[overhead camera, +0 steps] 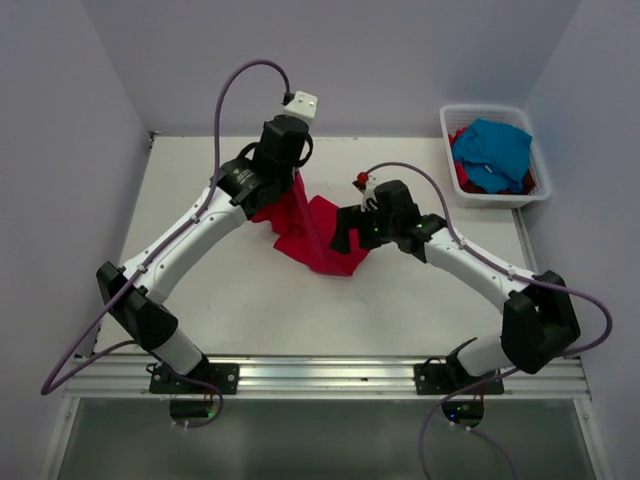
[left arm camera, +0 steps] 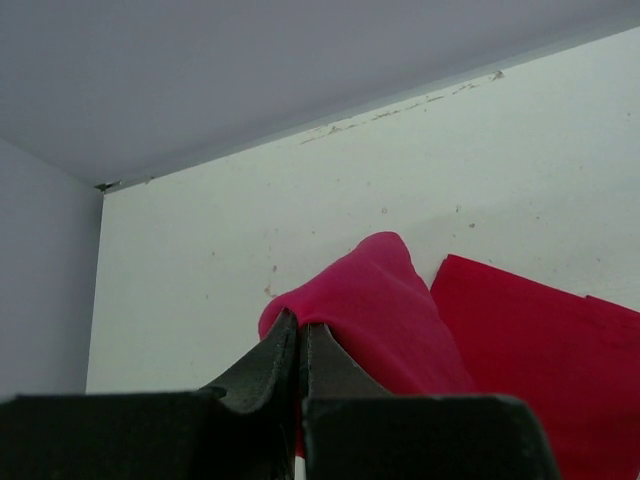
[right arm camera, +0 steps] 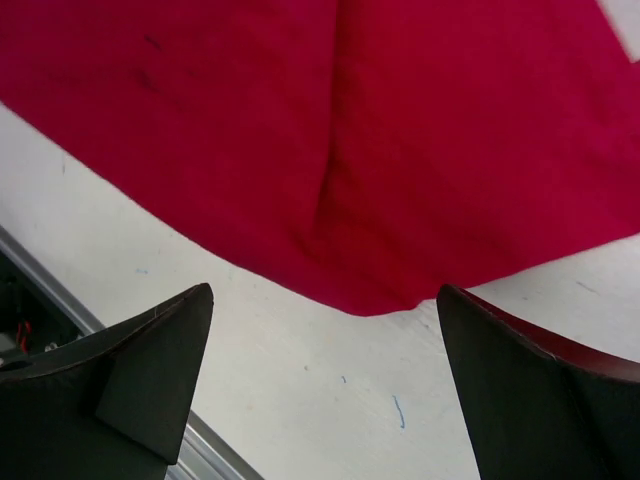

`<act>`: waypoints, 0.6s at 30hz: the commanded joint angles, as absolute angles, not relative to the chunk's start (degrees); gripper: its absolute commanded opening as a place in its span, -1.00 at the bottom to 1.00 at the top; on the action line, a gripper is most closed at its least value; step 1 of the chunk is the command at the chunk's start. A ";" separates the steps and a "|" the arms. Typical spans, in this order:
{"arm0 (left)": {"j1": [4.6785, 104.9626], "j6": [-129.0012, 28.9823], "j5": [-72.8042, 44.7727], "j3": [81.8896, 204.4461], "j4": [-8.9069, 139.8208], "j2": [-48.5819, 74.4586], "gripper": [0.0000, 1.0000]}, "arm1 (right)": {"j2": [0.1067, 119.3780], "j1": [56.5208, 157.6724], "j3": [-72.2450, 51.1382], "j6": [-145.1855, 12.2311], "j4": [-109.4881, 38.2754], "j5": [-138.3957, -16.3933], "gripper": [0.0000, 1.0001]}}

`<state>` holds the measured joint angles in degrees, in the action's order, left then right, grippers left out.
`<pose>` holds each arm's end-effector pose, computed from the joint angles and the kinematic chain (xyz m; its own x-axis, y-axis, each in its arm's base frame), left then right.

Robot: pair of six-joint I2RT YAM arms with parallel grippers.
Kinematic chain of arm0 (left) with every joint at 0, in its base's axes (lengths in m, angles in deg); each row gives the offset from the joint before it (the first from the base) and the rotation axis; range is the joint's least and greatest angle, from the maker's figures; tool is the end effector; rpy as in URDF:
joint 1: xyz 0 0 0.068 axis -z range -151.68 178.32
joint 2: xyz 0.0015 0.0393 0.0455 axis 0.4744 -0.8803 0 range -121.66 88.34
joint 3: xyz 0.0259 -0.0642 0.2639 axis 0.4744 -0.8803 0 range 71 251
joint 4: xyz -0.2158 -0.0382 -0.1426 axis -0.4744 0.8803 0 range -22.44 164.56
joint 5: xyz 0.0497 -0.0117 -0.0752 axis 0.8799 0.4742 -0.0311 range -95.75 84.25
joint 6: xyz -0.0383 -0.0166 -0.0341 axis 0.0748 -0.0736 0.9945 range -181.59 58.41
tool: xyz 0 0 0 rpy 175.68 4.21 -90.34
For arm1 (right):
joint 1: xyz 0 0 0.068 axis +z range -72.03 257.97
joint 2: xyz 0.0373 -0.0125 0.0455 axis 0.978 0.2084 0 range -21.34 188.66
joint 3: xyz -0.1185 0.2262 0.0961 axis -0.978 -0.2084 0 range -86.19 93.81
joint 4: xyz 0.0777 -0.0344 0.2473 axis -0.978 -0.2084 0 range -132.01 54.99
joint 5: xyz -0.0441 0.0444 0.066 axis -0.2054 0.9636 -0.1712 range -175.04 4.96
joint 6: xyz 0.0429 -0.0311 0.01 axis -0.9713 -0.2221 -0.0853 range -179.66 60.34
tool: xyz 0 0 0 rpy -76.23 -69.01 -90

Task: Fold and stack the t-shirts
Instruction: Flatten out the tshirt

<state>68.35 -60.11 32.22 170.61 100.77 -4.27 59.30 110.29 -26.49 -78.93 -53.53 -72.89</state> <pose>0.2892 -0.2144 0.4216 -0.3402 0.2593 -0.9039 0.0755 0.9657 0.2486 0.2592 0.1729 0.2733 -0.7248 -0.0768 -0.6847 -0.4457 0.8101 0.3809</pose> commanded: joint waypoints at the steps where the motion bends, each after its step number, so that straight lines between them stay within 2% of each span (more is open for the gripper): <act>1: 68.57 -59.22 32.74 171.99 100.61 -0.52 -1.00 | 62.67 110.84 -28.26 -81.99 -43.37 -64.48 0.97; 9: 68.49 -59.57 33.09 172.07 100.34 0.02 -1.00 | 68.74 115.58 -30.11 -82.86 -37.66 -62.89 0.96; 12: 68.57 -59.30 32.66 171.99 100.43 0.19 -1.00 | 72.78 117.43 -29.06 -82.69 -36.51 -62.62 0.84; 14: 68.49 -59.22 32.48 171.64 100.43 0.45 -1.00 | 75.50 118.22 -28.45 -82.52 -35.89 -63.24 0.59; 15: 68.57 -59.04 32.48 171.46 100.52 0.80 -1.00 | 76.39 118.66 -28.10 -82.17 -35.72 -63.41 0.20; 17: 68.49 -58.95 32.22 170.50 100.34 1.51 -1.00 | 78.40 118.92 -26.60 -81.90 -36.32 -66.20 -0.32; 18: 68.57 -58.87 32.13 170.14 100.17 2.20 -1.00 | 78.85 119.01 -25.47 -80.94 -37.55 -67.10 -0.69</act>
